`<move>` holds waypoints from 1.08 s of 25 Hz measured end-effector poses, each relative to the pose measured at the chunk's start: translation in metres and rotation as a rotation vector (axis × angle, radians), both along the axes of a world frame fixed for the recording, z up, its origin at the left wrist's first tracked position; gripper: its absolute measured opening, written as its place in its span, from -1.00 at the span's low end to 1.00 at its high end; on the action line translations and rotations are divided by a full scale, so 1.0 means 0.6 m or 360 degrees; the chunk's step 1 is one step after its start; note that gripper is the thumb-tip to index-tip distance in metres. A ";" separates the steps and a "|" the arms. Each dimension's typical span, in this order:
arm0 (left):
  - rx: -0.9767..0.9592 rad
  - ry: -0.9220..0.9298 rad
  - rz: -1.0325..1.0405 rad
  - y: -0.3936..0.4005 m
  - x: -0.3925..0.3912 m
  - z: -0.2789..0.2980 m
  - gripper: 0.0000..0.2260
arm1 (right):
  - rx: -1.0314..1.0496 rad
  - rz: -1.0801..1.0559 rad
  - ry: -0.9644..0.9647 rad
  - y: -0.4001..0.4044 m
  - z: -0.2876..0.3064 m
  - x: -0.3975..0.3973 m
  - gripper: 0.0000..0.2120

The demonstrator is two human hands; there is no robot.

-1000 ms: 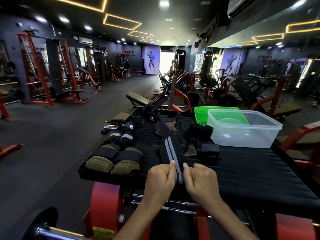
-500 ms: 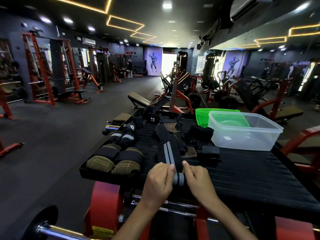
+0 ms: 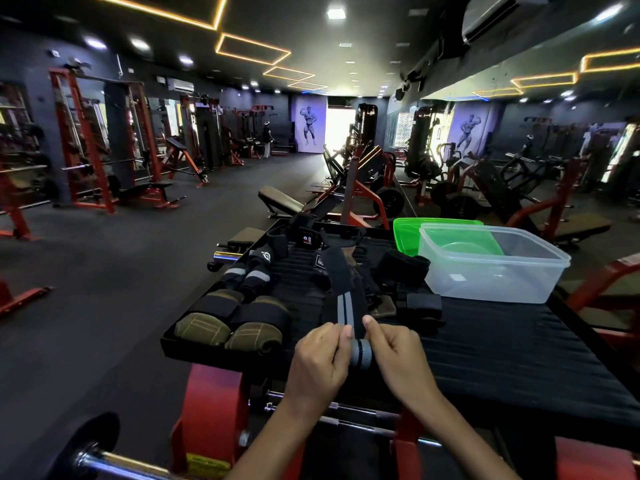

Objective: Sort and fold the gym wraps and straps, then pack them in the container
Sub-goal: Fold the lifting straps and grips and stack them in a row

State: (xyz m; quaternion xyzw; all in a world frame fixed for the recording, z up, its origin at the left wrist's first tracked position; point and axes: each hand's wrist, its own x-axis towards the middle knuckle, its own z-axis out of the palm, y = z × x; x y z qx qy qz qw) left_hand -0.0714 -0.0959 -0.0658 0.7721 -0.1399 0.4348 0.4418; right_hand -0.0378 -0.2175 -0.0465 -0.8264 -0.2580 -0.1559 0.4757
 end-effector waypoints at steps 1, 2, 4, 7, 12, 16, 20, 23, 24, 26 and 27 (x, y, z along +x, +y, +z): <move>-0.0090 0.0042 0.0026 -0.001 0.003 0.003 -0.61 | -0.0108 -0.0006 -0.0238 -0.003 0.005 -0.007 -0.57; -0.0217 0.0095 0.0090 -0.006 0.002 0.008 -0.60 | -0.0227 0.0001 -0.0395 -0.005 0.005 -0.013 -0.63; -0.0387 0.0261 0.0023 -0.017 0.003 0.007 -0.60 | -0.0314 0.0038 -0.0445 -0.008 0.003 -0.013 -0.65; -0.0205 0.0143 0.0050 -0.014 -0.001 0.005 -0.58 | -0.0064 0.0000 -0.0189 0.002 -0.001 0.007 -0.55; -0.0418 0.0211 0.0202 -0.009 0.010 0.002 -0.55 | -0.0194 0.0071 -0.0312 0.006 0.001 -0.009 -0.63; -0.0602 0.0385 0.0042 -0.026 0.004 0.002 -0.61 | -0.0232 0.0101 -0.0301 0.001 0.004 0.001 -0.62; -0.0262 0.0277 0.0017 -0.010 -0.001 -0.001 -0.69 | 0.0079 0.0165 0.0249 0.010 -0.015 0.011 -0.58; -0.0570 0.0432 0.0127 -0.018 0.013 0.003 -0.61 | -0.0207 0.0027 -0.0244 0.002 -0.016 -0.008 -0.66; -0.0662 0.0514 0.0088 -0.023 0.013 0.003 -0.61 | -0.0284 -0.0001 -0.0258 -0.001 -0.010 -0.011 -0.67; -0.0576 0.0477 0.0025 -0.028 0.008 0.001 -0.64 | -0.0274 0.0019 -0.0170 -0.005 0.000 -0.002 -0.63; -0.0432 0.0362 0.0034 -0.026 0.002 0.001 -0.66 | -0.0170 0.0022 -0.0061 -0.002 0.000 0.008 -0.58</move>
